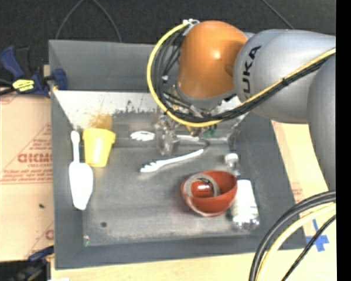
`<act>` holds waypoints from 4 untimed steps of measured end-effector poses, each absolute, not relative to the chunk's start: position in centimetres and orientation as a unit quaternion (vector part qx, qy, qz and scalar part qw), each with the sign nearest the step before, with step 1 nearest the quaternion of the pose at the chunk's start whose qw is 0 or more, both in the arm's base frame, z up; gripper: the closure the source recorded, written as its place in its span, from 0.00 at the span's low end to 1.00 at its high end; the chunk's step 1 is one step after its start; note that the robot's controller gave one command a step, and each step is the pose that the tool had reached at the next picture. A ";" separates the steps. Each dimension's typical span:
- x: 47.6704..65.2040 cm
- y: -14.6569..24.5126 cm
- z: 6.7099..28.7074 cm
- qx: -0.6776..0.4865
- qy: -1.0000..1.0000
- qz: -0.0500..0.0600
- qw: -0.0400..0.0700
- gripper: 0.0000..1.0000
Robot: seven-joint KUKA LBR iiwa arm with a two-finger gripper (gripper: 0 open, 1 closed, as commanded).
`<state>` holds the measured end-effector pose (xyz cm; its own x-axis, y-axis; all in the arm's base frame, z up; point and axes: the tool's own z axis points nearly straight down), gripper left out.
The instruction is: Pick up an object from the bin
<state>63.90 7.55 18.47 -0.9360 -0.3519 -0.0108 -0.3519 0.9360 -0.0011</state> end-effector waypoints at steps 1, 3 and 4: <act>63.9 7.6 18.5 -0.178 0.984 0.001 0.006 1.00; 63.5 5.6 15.1 -0.115 0.993 0.001 0.006 1.00; 57.7 8.6 16.2 -0.148 0.989 0.002 0.008 1.00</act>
Offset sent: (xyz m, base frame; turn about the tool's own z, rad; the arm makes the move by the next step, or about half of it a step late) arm -0.0031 -0.0120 -0.0325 0.1831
